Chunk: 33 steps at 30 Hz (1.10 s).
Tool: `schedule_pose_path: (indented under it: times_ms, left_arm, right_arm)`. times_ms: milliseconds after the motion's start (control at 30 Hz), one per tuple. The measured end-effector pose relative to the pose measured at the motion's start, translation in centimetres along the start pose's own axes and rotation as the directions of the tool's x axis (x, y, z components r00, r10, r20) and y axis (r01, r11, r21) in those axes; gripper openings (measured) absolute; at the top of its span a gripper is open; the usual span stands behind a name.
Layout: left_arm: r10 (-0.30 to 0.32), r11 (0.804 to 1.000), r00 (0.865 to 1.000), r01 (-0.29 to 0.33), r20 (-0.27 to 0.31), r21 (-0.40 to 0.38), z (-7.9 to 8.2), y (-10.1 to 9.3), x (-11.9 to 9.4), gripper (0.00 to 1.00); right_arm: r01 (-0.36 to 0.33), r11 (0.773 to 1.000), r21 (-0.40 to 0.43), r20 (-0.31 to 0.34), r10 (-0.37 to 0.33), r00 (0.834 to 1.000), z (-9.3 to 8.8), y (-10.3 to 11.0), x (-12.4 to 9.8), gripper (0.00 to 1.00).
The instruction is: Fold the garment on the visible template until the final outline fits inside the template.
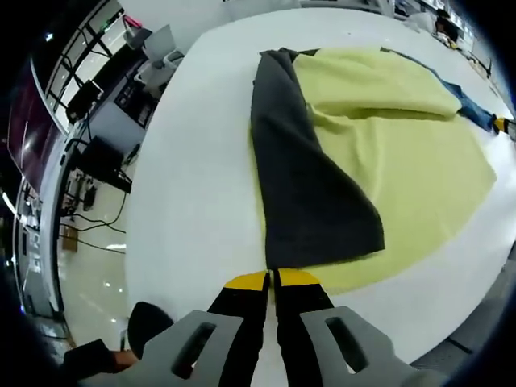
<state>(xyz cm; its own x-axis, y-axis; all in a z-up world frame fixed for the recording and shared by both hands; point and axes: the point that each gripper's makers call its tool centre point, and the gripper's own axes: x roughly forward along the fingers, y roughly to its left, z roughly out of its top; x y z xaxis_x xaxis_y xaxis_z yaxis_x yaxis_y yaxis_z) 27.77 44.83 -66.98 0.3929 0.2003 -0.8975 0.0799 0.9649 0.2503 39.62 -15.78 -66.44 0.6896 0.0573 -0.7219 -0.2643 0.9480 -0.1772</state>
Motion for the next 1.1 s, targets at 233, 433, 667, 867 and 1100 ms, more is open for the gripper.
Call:
schedule_pose_path:
  times_ms: [233,433,667,867,1100]
  left_arm:
    - [-0.009,1.0,1.0,0.009,0.011,-0.009,0.0,-0.1,-0.1,0.07]
    - [-0.012,1.0,1.0,0.012,0.012,-0.022,-0.1,-0.2,-0.2,0.07]
    - [-0.017,1.0,1.0,0.017,0.011,-0.022,-0.1,-0.2,-0.1,0.07]
    - [-0.022,0.999,1.0,0.022,0.018,-0.033,-0.2,-0.1,-0.1,0.07]
    - [-0.019,0.999,1.0,0.019,0.018,-0.025,-0.2,-0.1,-0.1,0.07]
  right_arm:
    - [-0.051,0.998,0.047,0.035,0.05,0.998,0.6,0.9,-0.8,0.09]
    - [-0.118,0.992,0.033,0.095,0.114,0.989,2.1,2.7,-2.3,0.26]
    - [-0.197,0.98,-0.031,0.147,0.199,0.969,4.1,6.0,-4.0,0.35]
    - [-0.255,0.963,-0.084,0.156,0.265,0.951,4.8,9.0,-5.1,0.38]
    - [-0.325,0.94,-0.103,0.15,0.338,0.929,4.1,13.6,-5.9,0.37]
